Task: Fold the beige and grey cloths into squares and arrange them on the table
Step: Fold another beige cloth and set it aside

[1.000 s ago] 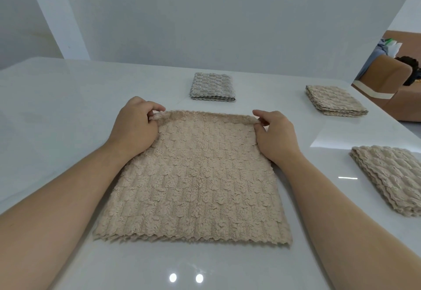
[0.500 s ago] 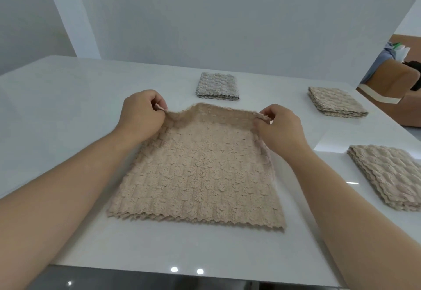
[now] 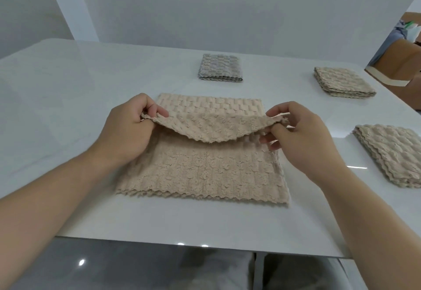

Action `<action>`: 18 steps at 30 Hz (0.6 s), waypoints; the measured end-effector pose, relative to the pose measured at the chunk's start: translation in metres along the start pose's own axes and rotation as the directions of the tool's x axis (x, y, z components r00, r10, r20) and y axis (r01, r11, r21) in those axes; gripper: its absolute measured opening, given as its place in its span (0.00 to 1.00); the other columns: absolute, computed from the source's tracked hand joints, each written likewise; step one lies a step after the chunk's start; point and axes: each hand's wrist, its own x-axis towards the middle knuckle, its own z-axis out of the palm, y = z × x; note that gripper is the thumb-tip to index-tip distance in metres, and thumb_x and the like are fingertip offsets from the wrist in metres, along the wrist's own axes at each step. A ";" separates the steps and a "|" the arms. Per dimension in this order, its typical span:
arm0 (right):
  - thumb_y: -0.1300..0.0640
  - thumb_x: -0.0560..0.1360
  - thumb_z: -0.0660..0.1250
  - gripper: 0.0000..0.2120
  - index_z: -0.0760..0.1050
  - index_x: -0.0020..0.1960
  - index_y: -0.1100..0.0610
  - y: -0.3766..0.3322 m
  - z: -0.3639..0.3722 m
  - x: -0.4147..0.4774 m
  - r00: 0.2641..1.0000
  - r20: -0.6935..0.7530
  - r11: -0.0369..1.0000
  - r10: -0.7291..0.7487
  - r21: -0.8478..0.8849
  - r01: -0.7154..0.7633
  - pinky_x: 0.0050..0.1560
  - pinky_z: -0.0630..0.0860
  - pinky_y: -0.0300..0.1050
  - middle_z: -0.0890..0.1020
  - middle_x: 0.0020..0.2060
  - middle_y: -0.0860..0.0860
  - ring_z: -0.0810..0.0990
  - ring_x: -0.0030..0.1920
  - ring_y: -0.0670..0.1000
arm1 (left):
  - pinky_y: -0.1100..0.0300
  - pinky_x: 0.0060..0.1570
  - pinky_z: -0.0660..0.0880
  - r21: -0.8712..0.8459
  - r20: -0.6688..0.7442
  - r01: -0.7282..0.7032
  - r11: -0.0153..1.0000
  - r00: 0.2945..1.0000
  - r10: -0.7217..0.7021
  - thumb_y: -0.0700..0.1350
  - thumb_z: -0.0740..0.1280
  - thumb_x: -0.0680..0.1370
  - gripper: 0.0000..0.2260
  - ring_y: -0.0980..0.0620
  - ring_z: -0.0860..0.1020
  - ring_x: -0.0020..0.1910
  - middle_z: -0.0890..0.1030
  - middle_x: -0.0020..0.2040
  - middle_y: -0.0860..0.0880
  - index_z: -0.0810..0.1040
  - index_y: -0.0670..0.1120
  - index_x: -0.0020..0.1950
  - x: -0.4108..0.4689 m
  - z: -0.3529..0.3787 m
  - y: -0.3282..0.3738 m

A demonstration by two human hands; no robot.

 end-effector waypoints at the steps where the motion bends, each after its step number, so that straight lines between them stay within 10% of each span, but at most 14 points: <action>1: 0.65 0.77 0.61 0.16 0.79 0.52 0.45 0.000 -0.001 -0.005 1.000 0.000 1.000 -0.006 -0.012 0.006 0.47 0.83 0.52 0.86 0.39 0.49 0.86 0.36 0.50 | 0.55 0.46 0.73 0.009 0.000 -0.022 1.000 1.000 0.022 0.30 0.59 0.72 0.13 0.43 0.78 0.49 0.85 0.50 0.59 0.68 0.49 0.40 -0.004 -0.001 0.000; 7: 0.60 0.77 0.67 0.13 0.82 0.48 0.41 0.007 -0.001 -0.030 0.999 -0.032 0.998 -0.043 -0.049 0.041 0.50 0.82 0.50 0.86 0.36 0.46 0.85 0.40 0.50 | 0.50 0.54 0.76 0.005 0.059 -0.120 0.993 0.991 0.120 0.35 0.58 0.71 0.10 0.55 0.81 0.57 0.84 0.50 0.58 0.67 0.52 0.40 -0.028 -0.012 -0.001; 11: 0.54 0.78 0.69 0.09 0.80 0.44 0.40 0.011 -0.001 -0.046 0.997 -0.033 0.996 -0.073 -0.047 0.072 0.42 0.77 0.37 0.85 0.37 0.42 0.83 0.39 0.44 | 0.65 0.56 0.73 -0.054 0.097 -0.100 0.994 0.990 0.105 0.34 0.56 0.70 0.09 0.61 0.80 0.60 0.84 0.48 0.55 0.67 0.49 0.41 -0.041 -0.018 -0.001; 18: 0.51 0.78 0.69 0.06 0.80 0.43 0.41 0.021 0.003 -0.067 0.990 -0.067 0.992 -0.122 -0.051 0.119 0.37 0.72 0.31 0.83 0.38 0.38 0.81 0.40 0.41 | 0.54 0.58 0.74 -0.061 0.097 -0.081 0.995 0.992 0.087 0.26 0.56 0.74 0.14 0.61 0.81 0.60 0.83 0.48 0.53 0.67 0.45 0.42 -0.063 -0.017 -0.010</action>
